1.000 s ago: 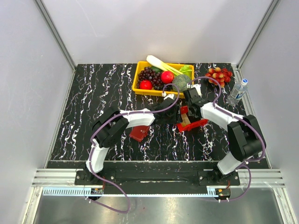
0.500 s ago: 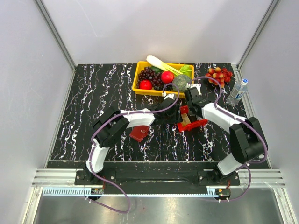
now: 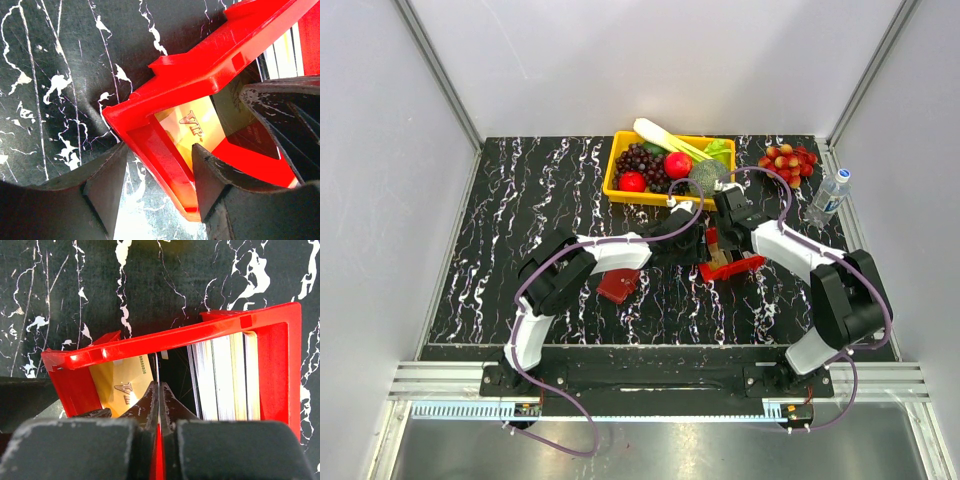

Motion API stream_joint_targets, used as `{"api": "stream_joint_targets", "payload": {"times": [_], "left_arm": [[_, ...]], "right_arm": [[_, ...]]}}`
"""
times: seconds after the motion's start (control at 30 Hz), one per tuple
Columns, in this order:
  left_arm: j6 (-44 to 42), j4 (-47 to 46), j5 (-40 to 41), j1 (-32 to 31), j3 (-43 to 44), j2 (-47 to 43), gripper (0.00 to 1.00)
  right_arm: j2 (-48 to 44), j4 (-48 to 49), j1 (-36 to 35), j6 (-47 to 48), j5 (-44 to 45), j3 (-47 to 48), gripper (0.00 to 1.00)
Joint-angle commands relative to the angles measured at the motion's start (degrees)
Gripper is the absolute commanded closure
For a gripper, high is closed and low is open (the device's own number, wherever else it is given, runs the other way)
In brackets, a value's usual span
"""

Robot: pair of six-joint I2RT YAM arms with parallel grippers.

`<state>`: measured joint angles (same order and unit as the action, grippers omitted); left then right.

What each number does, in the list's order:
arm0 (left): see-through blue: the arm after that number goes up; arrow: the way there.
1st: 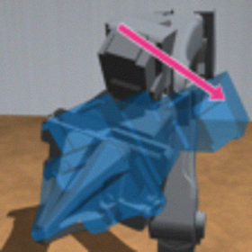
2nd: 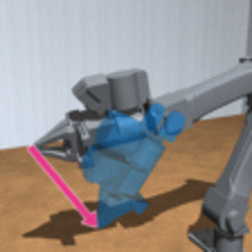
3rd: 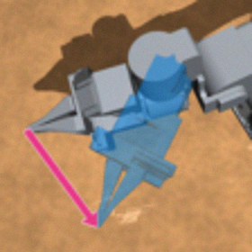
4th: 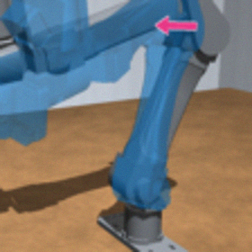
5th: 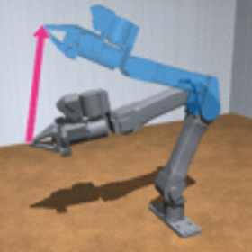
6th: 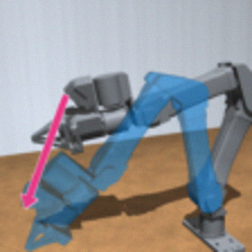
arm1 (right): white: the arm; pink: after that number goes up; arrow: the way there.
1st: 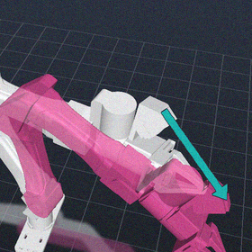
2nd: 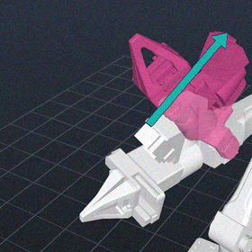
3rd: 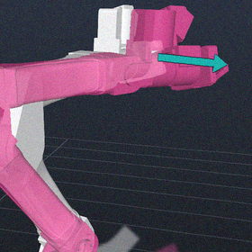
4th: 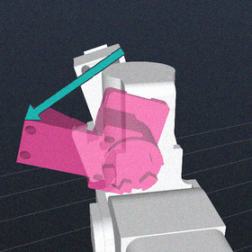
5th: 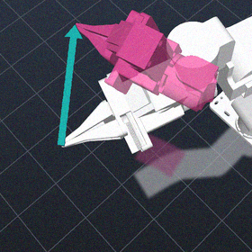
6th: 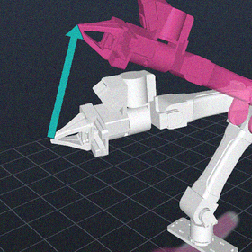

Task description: Put the credit cards into the card holder

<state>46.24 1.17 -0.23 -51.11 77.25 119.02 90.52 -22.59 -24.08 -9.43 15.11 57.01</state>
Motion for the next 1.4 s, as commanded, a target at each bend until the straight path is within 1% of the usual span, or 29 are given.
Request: {"api": "stream_joint_targets", "payload": {"times": [0.0, 0.03, 0.17, 0.23, 0.4, 0.47, 0.5, 0.53, 0.6, 0.63, 0.7, 0.73, 0.77, 0.97, 1.0, 1.03, 1.17, 1.27, 1.37], "left_arm": [[-0.9, 2.5, -1.0, 0.1, -1.0, 1.0, 0.43], [-0.9, 2.6, -1.0, 0.2, -0.9, 1.0, 0.43], [-1.0, 2.7, -0.8, 0.2, -1.1, 0.8, 0.43], [-1.0, 2.7, -0.7, 0.3, -1.1, 0.8, 0.43], [-1.1, 2.7, -0.8, 0.4, -1.1, 0.7, 0.43], [-1.1, 2.8, -0.9, 0.5, -1.1, 0.7, 0.43], [-1.1, 2.7, -0.9, 0.5, -1.0, 0.7, 0.43], [-1.1, 2.7, -0.9, 0.4, -1.0, 0.7, 0.43], [-1.1, 2.6, -1.0, 0.5, -1.0, 0.8, 0.43], [-1.1, 2.6, -1.0, 0.5, -1.1, 0.8, 0.43], [-1.1, 2.5, -0.8, 0.4, -1.1, 0.5, 0.43], [-1.1, 2.7, -0.7, 0.5, -1.2, 0.5, 0.44], [-1.2, 2.7, -0.8, 0.5, -1.2, 0.4, 0.44], [-2.4, 2.2, 0.0, 0.5, -2.7, -2.7, 0.44], [-2.6, 2.5, 0.0, 0.5, -3.1, -4.0, 0.43], [-3.2, 2.4, 1.8, 0.4, -3.6, -5.5, 0.41], [-5.0, 2.7, 2.0, 0.5, -4.3, -10.8, 0.34], [-5.6, 3.4, 1.7, 0.5, -4.4, -13.3, 0.27], [-5.8, 3.1, 1.2, 0.6, -5.4, -15.2, 0.24]], "right_arm": [[2.0, -1.2, -0.1, -0.6, -0.1, -0.2, 0.93], [2.4, -1.3, -0.1, -0.8, 0.1, 0.0, 0.92], [2.6, -2.0, 0.0, -0.7, -1.0, 0.8, 0.94], [2.3, -2.4, -0.2, -0.9, -1.9, 1.0, 0.91], [1.4, -2.7, -0.1, -1.2, -0.3, 0.6, 0.94], [1.8, -3.6, -0.1, -0.9, -0.2, 1.1, 0.92], [2.0, -4.0, -0.1, -0.8, -0.5, 1.1, 0.86], [2.4, -3.9, -0.1, -0.5, -1.4, 1.1, 0.85], [2.7, -4.0, -0.1, -0.3, -2.2, 0.9, 0.88], [2.8, -4.0, -0.1, -0.2, -2.4, 1.0, 0.91], [3.0, -4.0, -0.1, -0.2, -2.4, 1.1, 0.92], [3.2, -4.0, -0.1, -0.1, -2.2, 1.2, 0.97], [3.3, -4.3, -0.1, -0.5, -1.7, 1.4, 1.0], [-3.2, -3.4, -0.1, -0.6, -0.2, 1.4, 1.0], [-4.9, -3.3, -0.1, -0.4, -0.3, 1.5, 1.0], [-6.8, -3.5, -0.1, -0.2, -0.6, 1.7, 1.0], [-12.2, -4.0, 0.0, -0.3, -0.6, 2.0, 1.0], [-14.3, -4.5, 0.1, -0.4, -1.8, 2.0, 1.0], [-15.1, -4.8, 0.1, -0.8, -2.3, 1.8, 1.0]]}}
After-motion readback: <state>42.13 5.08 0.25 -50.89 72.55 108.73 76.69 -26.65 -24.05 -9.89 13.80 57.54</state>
